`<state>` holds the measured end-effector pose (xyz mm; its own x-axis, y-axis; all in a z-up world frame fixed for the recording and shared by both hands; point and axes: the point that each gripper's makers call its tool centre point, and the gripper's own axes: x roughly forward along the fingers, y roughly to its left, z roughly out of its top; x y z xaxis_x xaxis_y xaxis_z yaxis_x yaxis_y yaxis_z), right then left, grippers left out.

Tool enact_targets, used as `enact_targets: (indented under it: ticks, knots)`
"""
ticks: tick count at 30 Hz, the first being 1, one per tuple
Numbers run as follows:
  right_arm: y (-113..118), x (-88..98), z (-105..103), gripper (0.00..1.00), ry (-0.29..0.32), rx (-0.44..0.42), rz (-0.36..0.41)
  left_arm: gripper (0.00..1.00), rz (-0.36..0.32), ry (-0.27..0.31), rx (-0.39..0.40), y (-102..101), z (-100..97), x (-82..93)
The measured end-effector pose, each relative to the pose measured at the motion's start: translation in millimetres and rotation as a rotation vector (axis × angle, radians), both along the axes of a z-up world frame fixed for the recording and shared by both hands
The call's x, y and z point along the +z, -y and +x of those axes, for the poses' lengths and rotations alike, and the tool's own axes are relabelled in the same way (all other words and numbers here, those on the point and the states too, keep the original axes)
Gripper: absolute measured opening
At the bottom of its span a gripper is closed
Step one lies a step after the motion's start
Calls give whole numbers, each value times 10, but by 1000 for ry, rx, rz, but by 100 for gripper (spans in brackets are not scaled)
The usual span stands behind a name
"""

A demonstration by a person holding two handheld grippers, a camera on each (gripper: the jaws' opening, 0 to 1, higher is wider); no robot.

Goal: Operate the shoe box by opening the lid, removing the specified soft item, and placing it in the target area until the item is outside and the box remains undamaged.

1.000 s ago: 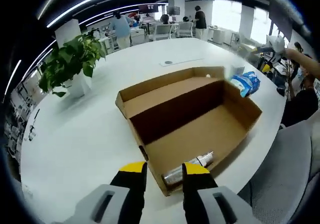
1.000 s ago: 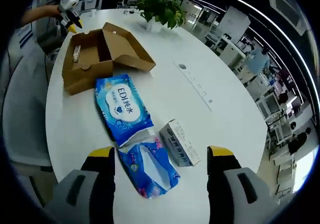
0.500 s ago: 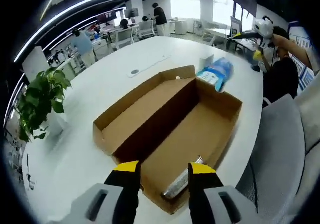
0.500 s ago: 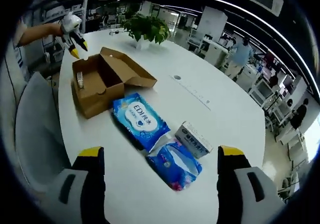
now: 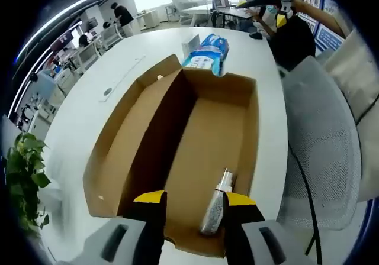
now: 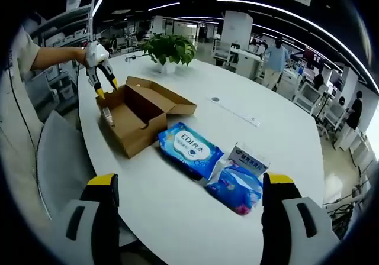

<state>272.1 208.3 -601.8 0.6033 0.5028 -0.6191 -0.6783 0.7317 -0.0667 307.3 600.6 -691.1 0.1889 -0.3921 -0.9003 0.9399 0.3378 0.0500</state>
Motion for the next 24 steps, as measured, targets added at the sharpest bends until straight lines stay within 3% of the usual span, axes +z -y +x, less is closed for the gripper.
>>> enact_targets:
  ticks: [8, 24]
  knots:
    - [-24, -131, -235, 96, -33, -15, -4, 44, 110, -118, -163, -100, -181, -276]
    - [-59, -336, -418, 96, -88, -41, -28, 44, 251, -190, -347, -193, -189, -602]
